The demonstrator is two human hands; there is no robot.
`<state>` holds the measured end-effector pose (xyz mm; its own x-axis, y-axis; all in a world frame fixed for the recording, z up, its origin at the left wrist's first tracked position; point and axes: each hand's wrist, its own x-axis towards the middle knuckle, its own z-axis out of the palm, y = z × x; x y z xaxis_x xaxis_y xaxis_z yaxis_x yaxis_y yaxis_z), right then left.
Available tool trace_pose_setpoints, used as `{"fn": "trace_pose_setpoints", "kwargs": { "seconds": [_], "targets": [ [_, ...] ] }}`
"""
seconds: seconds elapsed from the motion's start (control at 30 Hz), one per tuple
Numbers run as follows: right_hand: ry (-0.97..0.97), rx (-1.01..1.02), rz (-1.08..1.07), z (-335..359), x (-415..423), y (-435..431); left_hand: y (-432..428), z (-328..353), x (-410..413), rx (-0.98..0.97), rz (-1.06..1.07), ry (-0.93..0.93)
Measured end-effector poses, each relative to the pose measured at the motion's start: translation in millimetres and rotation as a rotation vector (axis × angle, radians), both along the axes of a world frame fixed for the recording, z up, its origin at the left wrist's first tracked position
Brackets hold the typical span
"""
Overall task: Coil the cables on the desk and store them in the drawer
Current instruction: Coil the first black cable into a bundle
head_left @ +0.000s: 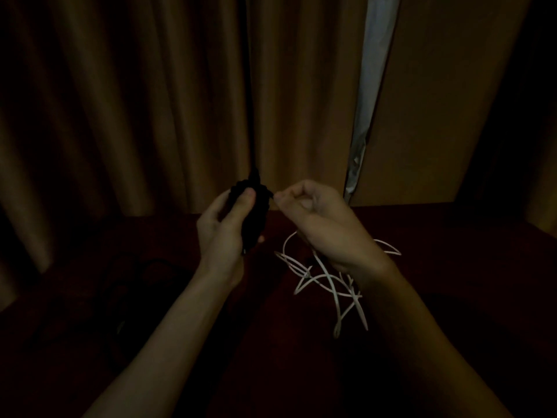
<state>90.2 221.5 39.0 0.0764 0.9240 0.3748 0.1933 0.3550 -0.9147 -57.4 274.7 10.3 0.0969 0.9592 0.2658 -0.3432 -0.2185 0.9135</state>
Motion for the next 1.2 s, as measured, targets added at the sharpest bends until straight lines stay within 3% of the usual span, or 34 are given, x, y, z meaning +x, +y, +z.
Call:
{"fn": "trace_pose_setpoints", "kwargs": {
  "seconds": [0.17, 0.27, 0.33, 0.43, 0.57, 0.77, 0.87, 1.0, 1.1, 1.2],
  "targets": [
    [0.204, 0.011, 0.240, 0, 9, 0, -13, 16, -9, -0.148, -0.580, -0.265],
    [0.145, 0.005, 0.492, -1, 17, -8, -16, 14, -13, -0.139, -0.906, -0.282],
    [0.057, 0.018, 0.526, -2, 18, -11, -15, 15, -14, -0.109, -0.974, -0.242],
    [0.075, 0.044, 0.529, -5, 19, -10, -15, 20, -17, -0.072, -0.928, -0.027],
    [0.029, 0.043, 0.419, -7, 19, -8, -21, 26, -11, 0.051, -0.700, 0.224],
    [-0.045, 0.163, 0.026, -6, 23, 1, -23, 24, 2, 0.088, -0.175, 0.224],
    [-0.027, 0.182, -0.125, -3, 21, 4, -23, 21, -2, 0.196, -0.232, 0.196],
    [0.111, 0.209, -0.172, 0, 10, 3, -22, 10, 0, 0.503, -0.260, 0.462],
    [0.103, 0.193, -0.140, 1, 4, 1, -21, 7, 4, 0.552, -0.080, 0.540],
    [-0.024, 0.202, -0.058, 5, 10, -1, -11, 7, -4, 0.479, -0.083, 0.396]
  ]
}}
